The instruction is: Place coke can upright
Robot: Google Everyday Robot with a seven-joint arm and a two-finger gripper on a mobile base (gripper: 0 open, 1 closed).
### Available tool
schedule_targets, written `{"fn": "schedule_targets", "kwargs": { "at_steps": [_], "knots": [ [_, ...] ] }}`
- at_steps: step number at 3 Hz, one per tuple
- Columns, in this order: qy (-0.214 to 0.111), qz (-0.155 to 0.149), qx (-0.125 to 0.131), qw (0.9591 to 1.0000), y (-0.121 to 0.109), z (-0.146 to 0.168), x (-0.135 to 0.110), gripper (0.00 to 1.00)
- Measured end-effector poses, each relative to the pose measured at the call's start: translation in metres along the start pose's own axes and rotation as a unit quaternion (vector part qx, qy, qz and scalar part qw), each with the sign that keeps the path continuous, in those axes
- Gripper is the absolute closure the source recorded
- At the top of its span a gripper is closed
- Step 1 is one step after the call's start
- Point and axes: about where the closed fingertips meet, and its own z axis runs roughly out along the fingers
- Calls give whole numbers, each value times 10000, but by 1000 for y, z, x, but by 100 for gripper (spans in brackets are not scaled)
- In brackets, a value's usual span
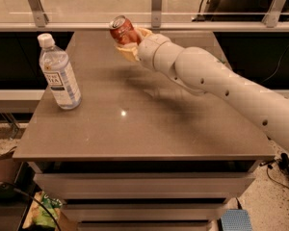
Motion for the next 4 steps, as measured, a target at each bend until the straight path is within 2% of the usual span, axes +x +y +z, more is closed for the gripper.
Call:
{"fn": "schedule_targets", "kwargs": {
  "at_steps": [2,4],
  "knots": [
    [-373,197,1,9991,0,-9,10,100],
    [-399,285,-65,9988,3,-8,10,100]
  ]
}}
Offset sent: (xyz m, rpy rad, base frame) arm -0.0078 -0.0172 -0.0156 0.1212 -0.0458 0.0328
